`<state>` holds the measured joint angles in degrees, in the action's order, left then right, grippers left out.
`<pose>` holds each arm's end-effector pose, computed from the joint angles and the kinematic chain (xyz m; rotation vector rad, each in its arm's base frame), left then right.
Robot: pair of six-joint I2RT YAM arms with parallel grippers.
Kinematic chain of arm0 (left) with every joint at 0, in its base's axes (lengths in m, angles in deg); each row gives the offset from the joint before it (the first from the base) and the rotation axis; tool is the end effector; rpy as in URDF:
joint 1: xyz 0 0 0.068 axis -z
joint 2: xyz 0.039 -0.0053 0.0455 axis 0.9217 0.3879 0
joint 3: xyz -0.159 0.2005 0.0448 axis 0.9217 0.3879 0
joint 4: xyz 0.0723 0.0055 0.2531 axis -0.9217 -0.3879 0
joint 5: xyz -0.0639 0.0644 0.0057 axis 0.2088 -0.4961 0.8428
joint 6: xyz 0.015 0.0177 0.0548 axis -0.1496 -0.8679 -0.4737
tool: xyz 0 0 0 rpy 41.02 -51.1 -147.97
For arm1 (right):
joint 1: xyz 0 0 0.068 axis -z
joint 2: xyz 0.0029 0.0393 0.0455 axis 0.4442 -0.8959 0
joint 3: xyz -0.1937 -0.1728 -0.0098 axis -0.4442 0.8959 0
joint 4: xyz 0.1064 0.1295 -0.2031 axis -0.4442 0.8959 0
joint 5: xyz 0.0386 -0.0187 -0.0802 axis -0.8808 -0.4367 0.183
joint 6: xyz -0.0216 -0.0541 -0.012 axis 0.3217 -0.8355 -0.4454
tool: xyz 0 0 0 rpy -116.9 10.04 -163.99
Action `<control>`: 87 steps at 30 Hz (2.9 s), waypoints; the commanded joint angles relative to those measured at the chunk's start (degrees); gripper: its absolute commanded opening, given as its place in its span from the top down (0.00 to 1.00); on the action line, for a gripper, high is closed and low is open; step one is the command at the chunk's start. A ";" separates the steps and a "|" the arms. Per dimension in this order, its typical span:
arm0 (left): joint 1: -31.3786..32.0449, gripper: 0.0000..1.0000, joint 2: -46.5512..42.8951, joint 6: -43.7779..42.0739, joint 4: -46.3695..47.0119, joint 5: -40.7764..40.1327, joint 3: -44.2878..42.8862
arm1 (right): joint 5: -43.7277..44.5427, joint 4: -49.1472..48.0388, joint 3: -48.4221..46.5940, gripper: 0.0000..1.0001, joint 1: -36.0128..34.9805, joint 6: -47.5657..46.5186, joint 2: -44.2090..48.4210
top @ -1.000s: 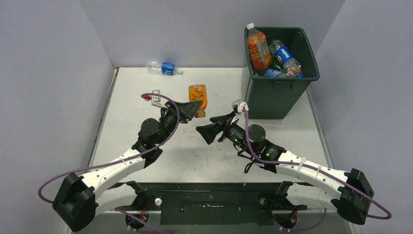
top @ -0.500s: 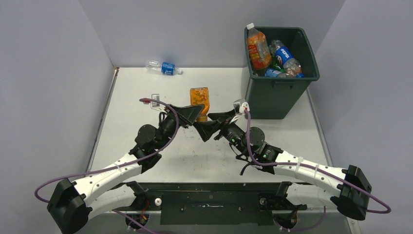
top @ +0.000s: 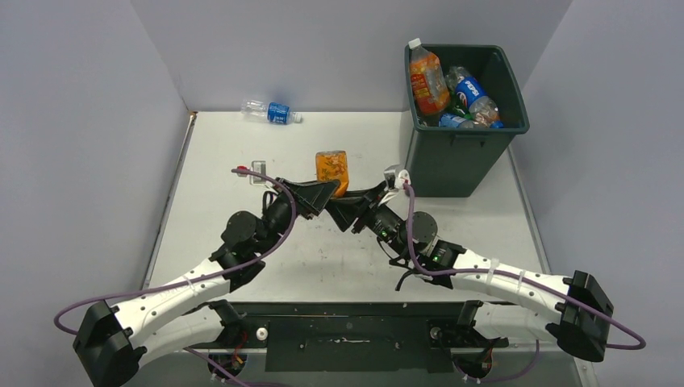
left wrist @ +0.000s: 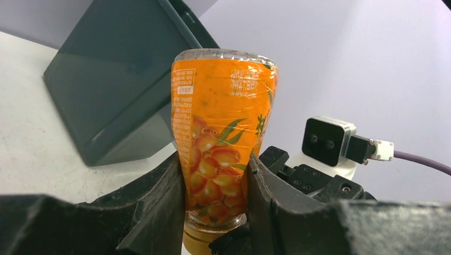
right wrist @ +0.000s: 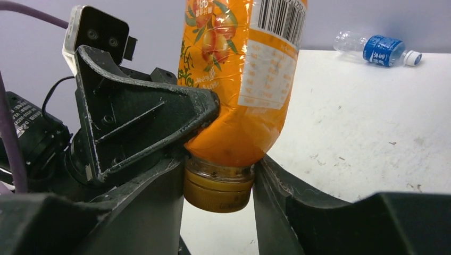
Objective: Put the plastic bottles in the bin
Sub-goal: Place the plastic bottle in the trash bin, then pick up the plastic bottle from the corner of the board.
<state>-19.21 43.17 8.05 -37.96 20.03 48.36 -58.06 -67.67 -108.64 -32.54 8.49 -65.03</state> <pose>0.1618 -0.1701 0.3211 -0.1975 1.3832 -1.4085 0.1435 0.2307 0.3166 -0.2787 1.4768 1.2401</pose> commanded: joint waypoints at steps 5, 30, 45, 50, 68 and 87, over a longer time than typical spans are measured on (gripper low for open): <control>1.35 0.04 -8.05 -6.15 -8.69 -10.20 -1.27 | 7.61 10.73 -6.04 0.95 0.24 -10.12 9.40; -0.14 0.04 -20.82 -36.11 -27.28 -40.41 -5.54 | 18.15 66.13 -76.50 0.10 44.37 -5.59 -24.94; -24.91 0.04 6.71 -11.89 -39.83 -21.58 -23.04 | -1.61 31.79 -24.94 0.10 23.57 -1.79 3.46; -31.38 0.04 24.90 -8.64 -39.21 -19.44 -33.30 | -2.67 29.98 -13.27 0.10 20.48 -1.10 5.89; -44.19 0.04 79.31 14.33 -27.78 -7.14 -69.88 | -4.55 21.26 0.94 0.10 18.46 -0.39 3.84; -43.36 0.12 110.19 21.33 -33.27 -6.67 -105.98 | -5.43 13.82 7.08 0.10 18.22 -0.93 4.25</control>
<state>-62.97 148.95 26.96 -69.24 13.11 -52.91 -63.92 -50.60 -100.97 -14.18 8.79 -61.66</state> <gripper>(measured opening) 0.937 0.897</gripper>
